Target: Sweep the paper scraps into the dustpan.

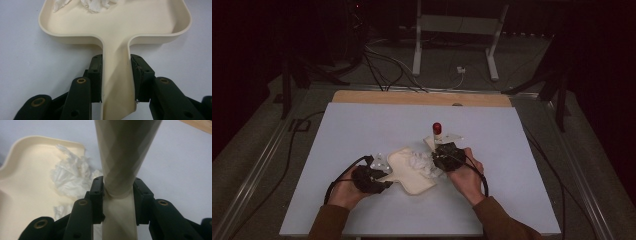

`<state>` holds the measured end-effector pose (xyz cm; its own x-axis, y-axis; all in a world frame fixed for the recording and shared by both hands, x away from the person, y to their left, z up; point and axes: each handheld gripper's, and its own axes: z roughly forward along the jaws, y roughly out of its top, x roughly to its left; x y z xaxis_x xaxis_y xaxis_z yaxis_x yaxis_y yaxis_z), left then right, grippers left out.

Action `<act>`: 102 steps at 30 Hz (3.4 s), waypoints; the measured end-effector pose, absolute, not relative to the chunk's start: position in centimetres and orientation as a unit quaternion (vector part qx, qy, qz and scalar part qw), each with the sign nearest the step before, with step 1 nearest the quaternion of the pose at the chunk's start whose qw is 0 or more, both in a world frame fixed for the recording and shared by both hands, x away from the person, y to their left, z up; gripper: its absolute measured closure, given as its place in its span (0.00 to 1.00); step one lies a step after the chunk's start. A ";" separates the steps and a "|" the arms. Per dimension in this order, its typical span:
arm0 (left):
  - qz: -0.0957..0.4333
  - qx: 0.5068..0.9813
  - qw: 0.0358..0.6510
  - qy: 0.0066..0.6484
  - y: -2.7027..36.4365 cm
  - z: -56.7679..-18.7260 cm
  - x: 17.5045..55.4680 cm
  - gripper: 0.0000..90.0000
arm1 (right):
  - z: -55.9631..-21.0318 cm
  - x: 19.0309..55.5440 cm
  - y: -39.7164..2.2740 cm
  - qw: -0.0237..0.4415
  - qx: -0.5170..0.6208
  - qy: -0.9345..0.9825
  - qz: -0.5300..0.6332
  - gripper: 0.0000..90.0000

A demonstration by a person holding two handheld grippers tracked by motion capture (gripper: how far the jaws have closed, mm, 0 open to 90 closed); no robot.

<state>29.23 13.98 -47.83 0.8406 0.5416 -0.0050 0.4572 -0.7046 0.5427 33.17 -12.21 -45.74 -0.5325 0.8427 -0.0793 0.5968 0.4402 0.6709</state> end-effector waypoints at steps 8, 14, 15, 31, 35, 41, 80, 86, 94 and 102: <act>0.077 0.919 0.274 0.272 13.9 -47.9 29.2 0.74 | -45.7 32.9 -11.2 0.196 0.428 0.829 0.303 0.74; 0.077 0.920 0.273 0.272 13.9 -47.9 29.2 0.74 | -45.6 32.5 -10.2 0.186 0.418 0.834 0.308 0.74; 0.077 0.920 0.273 0.272 13.9 -47.8 29.2 0.74 | -45.5 32.4 -10.0 0.185 0.416 0.835 0.310 0.74; 0.082 0.919 0.272 0.273 13.7 -47.8 29.1 0.74 | -45.3 31.3 -8.0 0.164 0.396 0.844 0.322 0.74; 0.082 0.919 0.272 0.273 13.7 -47.7 29.0 0.74 | -45.2 31.2 -7.8 0.163 0.394 0.844 0.324 0.74; 0.085 0.917 0.275 0.275 13.7 -47.9 28.8 0.74 | -44.4 30.9 -7.2 0.131 0.389 0.844 0.347 0.74; 0.128 0.874 0.371 0.286 15.1 -48.6 27.4 0.74 | -42.2 31.5 -8.9 0.121 0.396 0.825 0.386 0.74; 0.131 0.872 0.380 0.281 15.3 -48.4 27.3 0.74 | -41.1 31.6 -9.5 0.121 0.394 0.818 0.402 0.74; 0.132 0.871 0.382 0.280 15.5 -48.3 27.2 0.74 | -40.0 32.0 -10.5 0.129 0.401 0.805 0.417 0.74; 0.136 0.867 0.388 0.280 15.8 -48.2 27.1 0.74 | -39.4 32.3 -11.5 0.129 0.410 0.795 0.427 0.74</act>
<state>27.15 15.75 -48.22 0.8058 0.5919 0.0174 0.3811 -0.5408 0.7499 32.34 -11.48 -39.40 -0.6295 0.7634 0.1450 0.5422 0.2979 0.7857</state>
